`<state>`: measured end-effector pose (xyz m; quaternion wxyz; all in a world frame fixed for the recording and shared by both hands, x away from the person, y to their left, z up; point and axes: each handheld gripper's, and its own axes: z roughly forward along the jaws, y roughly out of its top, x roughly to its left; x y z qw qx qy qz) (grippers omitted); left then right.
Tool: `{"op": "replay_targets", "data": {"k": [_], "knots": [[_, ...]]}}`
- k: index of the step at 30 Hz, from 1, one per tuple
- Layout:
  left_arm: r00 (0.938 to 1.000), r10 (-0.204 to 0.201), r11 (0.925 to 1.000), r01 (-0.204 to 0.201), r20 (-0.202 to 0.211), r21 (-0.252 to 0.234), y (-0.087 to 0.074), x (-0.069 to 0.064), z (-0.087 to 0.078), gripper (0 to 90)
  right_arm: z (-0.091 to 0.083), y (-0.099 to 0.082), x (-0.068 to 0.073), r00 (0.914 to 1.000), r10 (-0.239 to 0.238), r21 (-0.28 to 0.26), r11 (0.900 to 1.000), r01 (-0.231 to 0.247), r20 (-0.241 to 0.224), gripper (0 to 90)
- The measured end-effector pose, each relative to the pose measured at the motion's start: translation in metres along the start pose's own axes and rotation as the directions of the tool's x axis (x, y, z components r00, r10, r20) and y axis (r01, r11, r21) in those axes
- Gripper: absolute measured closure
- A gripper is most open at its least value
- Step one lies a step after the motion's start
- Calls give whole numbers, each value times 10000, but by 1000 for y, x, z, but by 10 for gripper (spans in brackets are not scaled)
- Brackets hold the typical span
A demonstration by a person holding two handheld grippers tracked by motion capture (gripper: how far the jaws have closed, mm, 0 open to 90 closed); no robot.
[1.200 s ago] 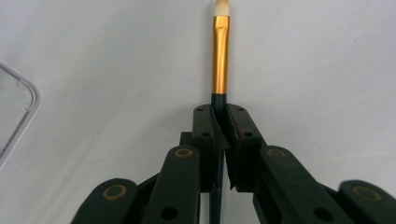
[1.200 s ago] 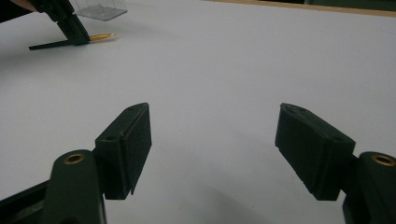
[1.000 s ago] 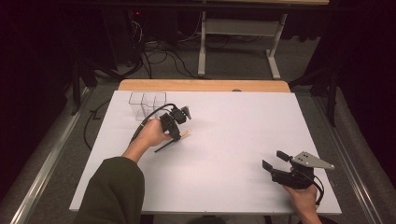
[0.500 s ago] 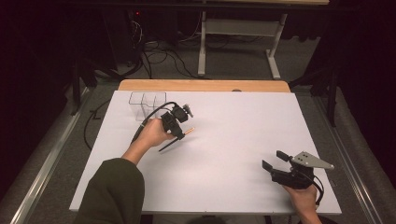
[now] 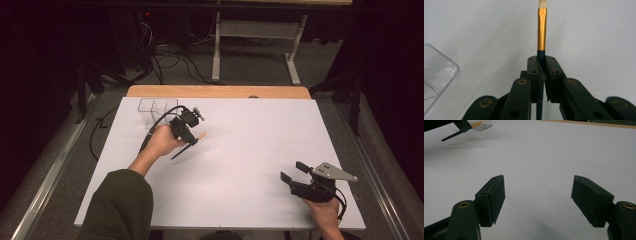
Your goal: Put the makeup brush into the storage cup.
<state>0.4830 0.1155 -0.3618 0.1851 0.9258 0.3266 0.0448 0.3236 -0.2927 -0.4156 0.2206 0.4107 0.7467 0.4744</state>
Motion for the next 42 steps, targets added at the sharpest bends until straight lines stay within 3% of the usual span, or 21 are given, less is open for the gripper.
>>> {"op": "replay_targets", "data": {"k": [11,15,22,29,34,42], "knots": [[9984,-471,9963,448,-301,-731,-3,7,-12,828,0,0,0,10000,-32,-1,10000,32,-8,290],[9967,-724,9893,672,-360,-1297,-4,9,-20,828,0,0,0,10000,32,18,10000,-32,2,290],[9956,-712,9887,624,-607,-1363,-6,10,-24,827,1,0,0,10000,-5,47,10000,5,-8,290],[9938,-882,9832,761,-672,-1659,-7,14,-29,828,1,0,-1,10000,56,52,10000,-55,-14,290],[9940,-1004,9794,911,-434,-1800,-8,16,-32,828,1,0,0,10000,11,47,10000,-11,-27,290],[9907,-1293,9697,1173,-428,-2143,-11,22,-42,828,1,0,-1,10000,50,72,10000,-50,-12,289]]}}
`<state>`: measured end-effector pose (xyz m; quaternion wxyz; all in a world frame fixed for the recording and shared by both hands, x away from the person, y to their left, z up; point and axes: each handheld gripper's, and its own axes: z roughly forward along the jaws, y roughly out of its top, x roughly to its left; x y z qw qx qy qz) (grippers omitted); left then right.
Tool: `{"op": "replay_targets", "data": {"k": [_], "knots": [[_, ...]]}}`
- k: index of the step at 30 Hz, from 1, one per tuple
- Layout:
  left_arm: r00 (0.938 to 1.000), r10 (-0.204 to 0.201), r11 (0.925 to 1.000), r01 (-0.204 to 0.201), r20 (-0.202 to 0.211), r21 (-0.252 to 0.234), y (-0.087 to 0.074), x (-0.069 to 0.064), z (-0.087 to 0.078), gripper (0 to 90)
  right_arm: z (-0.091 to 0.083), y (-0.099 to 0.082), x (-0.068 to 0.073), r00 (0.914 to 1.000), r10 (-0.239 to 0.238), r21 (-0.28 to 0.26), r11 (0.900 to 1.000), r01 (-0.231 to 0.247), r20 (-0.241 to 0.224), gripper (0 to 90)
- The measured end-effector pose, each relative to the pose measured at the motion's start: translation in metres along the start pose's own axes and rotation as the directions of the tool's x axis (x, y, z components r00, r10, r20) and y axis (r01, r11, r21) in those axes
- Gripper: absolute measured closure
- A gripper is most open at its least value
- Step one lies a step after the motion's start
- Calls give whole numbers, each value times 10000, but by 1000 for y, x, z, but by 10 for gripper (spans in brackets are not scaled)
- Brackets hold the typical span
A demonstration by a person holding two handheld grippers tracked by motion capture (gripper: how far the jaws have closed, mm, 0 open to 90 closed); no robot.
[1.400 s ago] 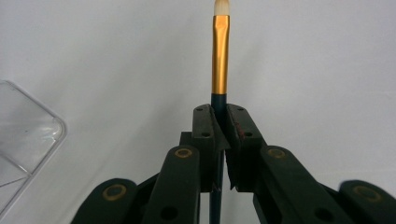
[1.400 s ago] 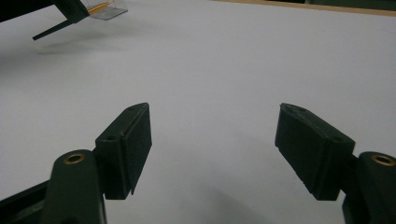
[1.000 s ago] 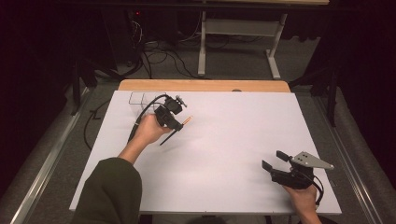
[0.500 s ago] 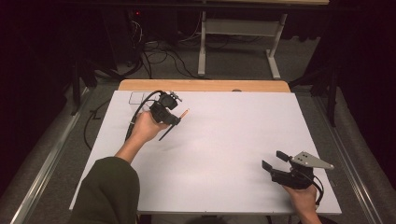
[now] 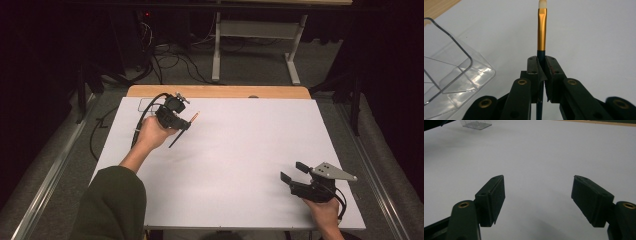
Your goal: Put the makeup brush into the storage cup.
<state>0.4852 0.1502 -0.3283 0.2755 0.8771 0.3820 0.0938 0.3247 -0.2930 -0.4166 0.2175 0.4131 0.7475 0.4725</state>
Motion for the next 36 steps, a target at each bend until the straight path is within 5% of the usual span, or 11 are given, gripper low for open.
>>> {"op": "replay_targets", "data": {"k": [6,21,36], "knots": [[10000,-78,10000,78,-57,17,3,3,-3,828,1,0,1,10000,2,44,10000,-2,8,289],[9983,-500,9952,474,-285,-857,12,13,-18,828,0,0,0,10000,-2,-8,10000,2,-2,290],[9905,-1027,9750,821,-913,-2063,13,23,-34,827,0,0,0,10000,-15,-3,10000,15,-2,290]]}}
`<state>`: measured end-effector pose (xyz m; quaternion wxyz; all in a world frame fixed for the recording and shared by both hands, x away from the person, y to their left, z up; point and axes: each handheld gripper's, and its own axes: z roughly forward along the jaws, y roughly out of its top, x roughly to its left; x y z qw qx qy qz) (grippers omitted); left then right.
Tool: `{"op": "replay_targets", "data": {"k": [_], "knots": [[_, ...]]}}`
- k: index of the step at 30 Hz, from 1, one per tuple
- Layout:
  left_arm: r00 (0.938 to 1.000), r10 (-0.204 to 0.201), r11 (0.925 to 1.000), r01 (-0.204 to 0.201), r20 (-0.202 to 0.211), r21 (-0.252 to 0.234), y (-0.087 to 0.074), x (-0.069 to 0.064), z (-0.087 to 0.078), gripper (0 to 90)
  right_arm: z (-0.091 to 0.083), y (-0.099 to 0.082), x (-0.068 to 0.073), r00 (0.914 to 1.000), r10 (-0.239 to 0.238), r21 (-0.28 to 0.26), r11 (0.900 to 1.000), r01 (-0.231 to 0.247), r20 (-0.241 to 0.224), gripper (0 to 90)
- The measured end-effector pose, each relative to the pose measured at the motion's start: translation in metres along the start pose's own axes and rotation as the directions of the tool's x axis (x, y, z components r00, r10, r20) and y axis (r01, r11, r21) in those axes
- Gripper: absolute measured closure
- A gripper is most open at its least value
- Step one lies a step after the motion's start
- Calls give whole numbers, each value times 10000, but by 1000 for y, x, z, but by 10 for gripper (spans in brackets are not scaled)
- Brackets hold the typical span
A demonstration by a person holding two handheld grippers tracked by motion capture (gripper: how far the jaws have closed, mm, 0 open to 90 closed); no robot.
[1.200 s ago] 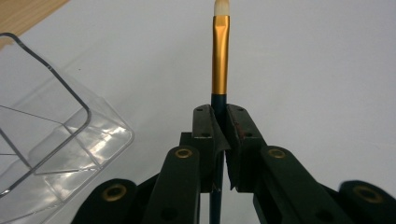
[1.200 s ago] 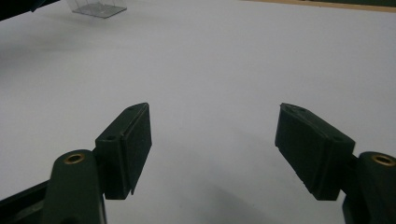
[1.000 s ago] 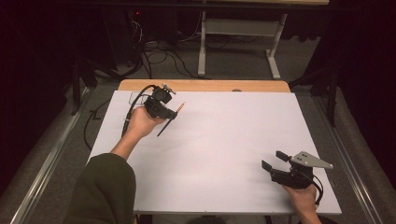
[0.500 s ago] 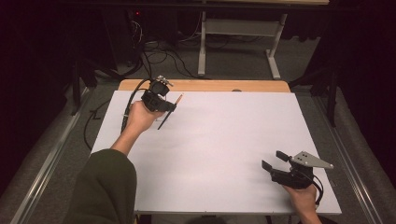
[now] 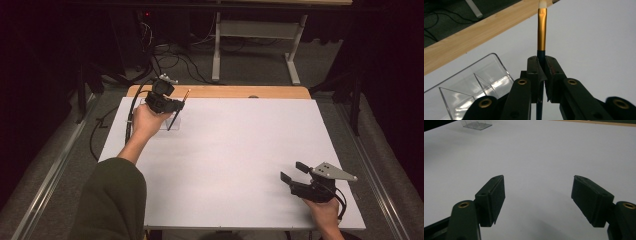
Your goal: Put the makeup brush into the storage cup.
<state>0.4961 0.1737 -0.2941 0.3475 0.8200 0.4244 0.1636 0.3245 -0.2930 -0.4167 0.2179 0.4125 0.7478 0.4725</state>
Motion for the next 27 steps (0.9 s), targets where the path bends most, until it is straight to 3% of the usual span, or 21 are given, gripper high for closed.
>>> {"op": "replay_targets", "data": {"k": [7,14,27], "knots": [[9997,-96,9999,93,-234,-118,0,5,-1,828,1,0,0,10000,-22,-2,10000,22,-18,290],[9977,-460,9977,434,-492,-526,0,14,-2,828,0,0,0,10000,85,-17,10000,-85,-25,290],[9946,-724,9917,639,-740,-1113,3,20,1,828,0,0,-1,9999,114,-31,9999,-114,-34,290]]}}
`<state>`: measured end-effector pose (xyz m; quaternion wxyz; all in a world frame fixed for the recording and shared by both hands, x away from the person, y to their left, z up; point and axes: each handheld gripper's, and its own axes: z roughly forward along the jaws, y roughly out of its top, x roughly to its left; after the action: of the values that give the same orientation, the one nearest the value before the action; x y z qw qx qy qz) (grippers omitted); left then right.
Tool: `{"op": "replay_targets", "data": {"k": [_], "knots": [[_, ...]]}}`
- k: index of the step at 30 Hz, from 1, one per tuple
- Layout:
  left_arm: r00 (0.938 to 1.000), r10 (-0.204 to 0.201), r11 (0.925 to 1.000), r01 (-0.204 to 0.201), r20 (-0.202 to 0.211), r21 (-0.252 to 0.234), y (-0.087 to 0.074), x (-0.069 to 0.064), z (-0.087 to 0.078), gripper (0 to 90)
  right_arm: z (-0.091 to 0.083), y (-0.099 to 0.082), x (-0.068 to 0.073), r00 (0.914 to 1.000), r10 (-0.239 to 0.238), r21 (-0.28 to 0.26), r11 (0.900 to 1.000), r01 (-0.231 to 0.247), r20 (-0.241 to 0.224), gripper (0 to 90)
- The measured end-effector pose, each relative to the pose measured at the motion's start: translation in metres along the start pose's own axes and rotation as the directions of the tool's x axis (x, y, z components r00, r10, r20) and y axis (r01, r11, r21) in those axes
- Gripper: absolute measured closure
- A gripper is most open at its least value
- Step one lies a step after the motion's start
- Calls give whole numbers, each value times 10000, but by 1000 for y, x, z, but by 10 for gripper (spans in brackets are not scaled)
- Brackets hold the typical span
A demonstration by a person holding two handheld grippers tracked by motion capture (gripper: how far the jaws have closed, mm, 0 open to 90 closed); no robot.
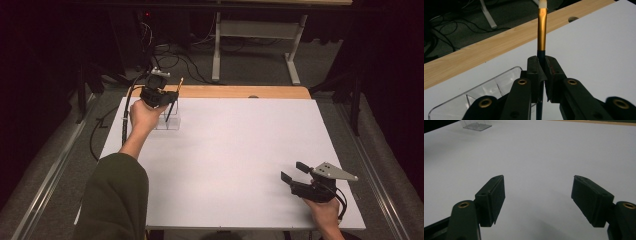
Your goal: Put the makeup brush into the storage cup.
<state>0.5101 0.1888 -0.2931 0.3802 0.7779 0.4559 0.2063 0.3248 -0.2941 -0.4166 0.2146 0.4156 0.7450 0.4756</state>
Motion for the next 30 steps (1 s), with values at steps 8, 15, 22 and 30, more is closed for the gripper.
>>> {"op": "replay_targets", "data": {"k": [8,15,22,30], "knots": [[9998,56,9998,-60,-214,-208,4,0,0,828,-1,0,0,10000,-17,-56,10000,17,-55,290],[9982,100,9982,-136,-599,-593,10,-2,4,828,-2,0,1,9999,4,-93,10000,-5,-107,290],[9974,52,9974,-104,-725,-717,14,-3,16,828,-5,0,0,9997,123,-188,9997,-127,-195,290],[9952,-167,9962,84,-960,-862,11,4,21,827,-4,0,-1,9996,108,-174,9998,-113,-265,290]]}}
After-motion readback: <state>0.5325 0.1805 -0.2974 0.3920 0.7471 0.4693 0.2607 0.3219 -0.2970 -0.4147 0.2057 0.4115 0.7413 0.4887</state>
